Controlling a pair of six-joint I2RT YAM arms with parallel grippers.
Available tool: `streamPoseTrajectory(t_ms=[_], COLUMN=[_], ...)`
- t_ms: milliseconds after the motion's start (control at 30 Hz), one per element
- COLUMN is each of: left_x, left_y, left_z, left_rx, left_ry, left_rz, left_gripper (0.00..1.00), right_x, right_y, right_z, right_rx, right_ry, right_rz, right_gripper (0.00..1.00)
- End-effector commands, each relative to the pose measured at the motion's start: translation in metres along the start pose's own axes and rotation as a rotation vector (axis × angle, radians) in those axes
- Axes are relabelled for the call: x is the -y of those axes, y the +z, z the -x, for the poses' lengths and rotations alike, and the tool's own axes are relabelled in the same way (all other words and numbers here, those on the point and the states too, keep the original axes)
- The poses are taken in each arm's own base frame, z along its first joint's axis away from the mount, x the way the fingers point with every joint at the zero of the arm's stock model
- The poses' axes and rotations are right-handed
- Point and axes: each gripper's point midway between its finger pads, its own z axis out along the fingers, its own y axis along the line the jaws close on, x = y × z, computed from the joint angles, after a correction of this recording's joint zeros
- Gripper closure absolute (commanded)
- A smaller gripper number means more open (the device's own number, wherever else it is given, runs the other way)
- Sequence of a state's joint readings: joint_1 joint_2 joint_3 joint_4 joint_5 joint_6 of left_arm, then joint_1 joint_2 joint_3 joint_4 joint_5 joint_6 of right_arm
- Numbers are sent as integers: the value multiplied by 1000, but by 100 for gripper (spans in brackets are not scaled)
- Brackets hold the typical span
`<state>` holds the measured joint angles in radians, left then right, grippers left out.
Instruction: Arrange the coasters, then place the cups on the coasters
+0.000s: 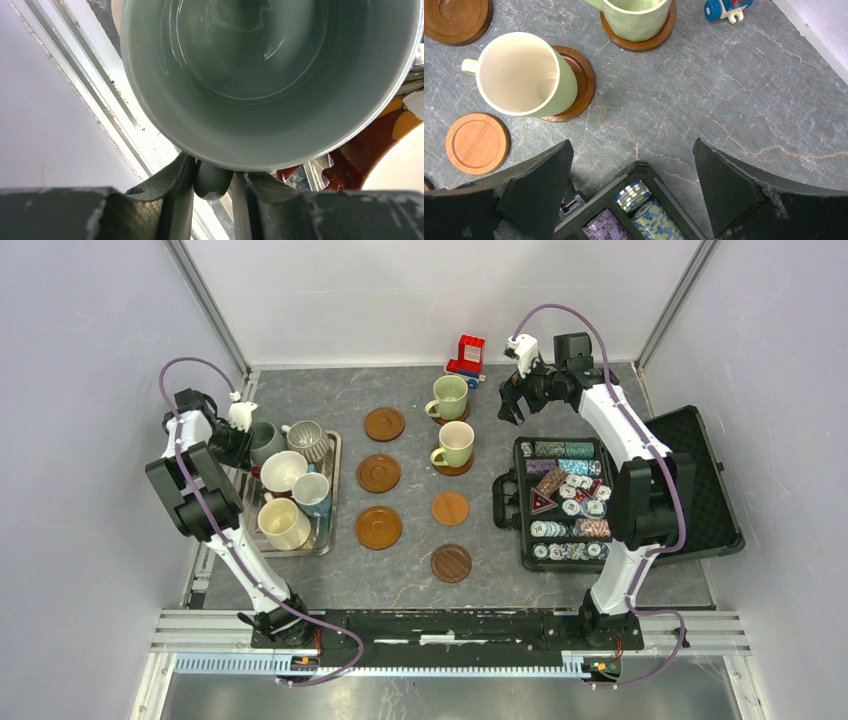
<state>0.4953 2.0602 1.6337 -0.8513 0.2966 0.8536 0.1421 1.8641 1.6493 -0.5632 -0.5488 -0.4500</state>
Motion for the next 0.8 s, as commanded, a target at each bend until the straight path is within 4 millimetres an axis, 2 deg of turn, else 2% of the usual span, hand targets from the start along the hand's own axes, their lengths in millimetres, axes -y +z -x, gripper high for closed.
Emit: streamPoseTrajectory(t_ms=[0, 33, 433, 600, 767], left_x=[-4, -5, -14, -17, -15], left_y=[-15, -17, -65, -76, -73], left_z=[27, 28, 59, 67, 62], left_rx=[132, 142, 321, 340, 314], left_ry=[37, 31, -4, -1, 3], left_rz=[51, 57, 116, 127, 104], left_gripper=[91, 97, 98, 98, 98], right_x=[0, 0, -3, -3, -4], right_y=[-6, -6, -7, -7, -6], right_z=[15, 15, 12, 12, 11], right_rx=[31, 31, 35, 38, 39], right_ry=[-13, -13, -9, -9, -9], right_rz=[-3, -2, 2, 1, 2], right_gripper=[2, 2, 2, 2, 2])
